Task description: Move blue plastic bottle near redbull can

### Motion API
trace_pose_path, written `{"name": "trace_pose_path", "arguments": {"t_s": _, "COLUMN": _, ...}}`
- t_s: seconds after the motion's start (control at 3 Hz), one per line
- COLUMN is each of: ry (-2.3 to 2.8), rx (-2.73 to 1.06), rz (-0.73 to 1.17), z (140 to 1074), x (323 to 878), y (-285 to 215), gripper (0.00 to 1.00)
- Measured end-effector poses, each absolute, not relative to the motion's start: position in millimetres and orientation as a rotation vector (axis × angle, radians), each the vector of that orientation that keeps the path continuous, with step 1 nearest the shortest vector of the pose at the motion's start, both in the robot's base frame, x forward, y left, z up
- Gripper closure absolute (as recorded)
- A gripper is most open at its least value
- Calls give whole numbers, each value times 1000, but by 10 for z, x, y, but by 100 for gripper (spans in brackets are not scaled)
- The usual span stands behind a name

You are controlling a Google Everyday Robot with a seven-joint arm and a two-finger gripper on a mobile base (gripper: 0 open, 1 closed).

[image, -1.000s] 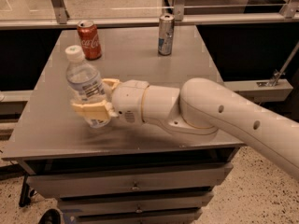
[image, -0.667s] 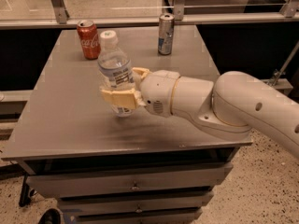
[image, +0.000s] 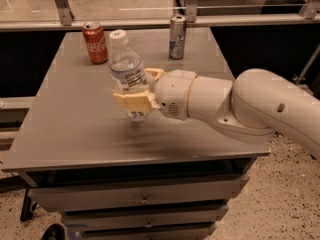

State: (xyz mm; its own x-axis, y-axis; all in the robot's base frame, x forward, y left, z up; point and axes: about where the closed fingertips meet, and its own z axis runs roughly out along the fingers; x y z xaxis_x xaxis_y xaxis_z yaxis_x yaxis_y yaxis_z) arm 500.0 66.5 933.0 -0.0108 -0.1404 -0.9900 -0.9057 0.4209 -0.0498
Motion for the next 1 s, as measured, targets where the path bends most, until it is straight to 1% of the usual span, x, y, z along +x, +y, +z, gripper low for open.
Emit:
{"name": "trace_pose_path", "arguments": {"t_s": 0.33, "ry": 1474, "rx": -974, "rz": 682, "z": 9396, "x": 5329, "y": 216, "gripper": 100}}
{"name": "trace_pose_path", "arguments": {"t_s": 0.67, "ry": 1460, "rx": -934, "rz": 582, "z": 9535, "x": 5773, "y": -361, "gripper": 100}}
{"name": "trace_pose_path", "arguments": {"t_s": 1.0, "ry": 1391, "rx": -835, "rz": 529, "z": 9829, "x": 6237, "y": -909, "gripper": 100}}
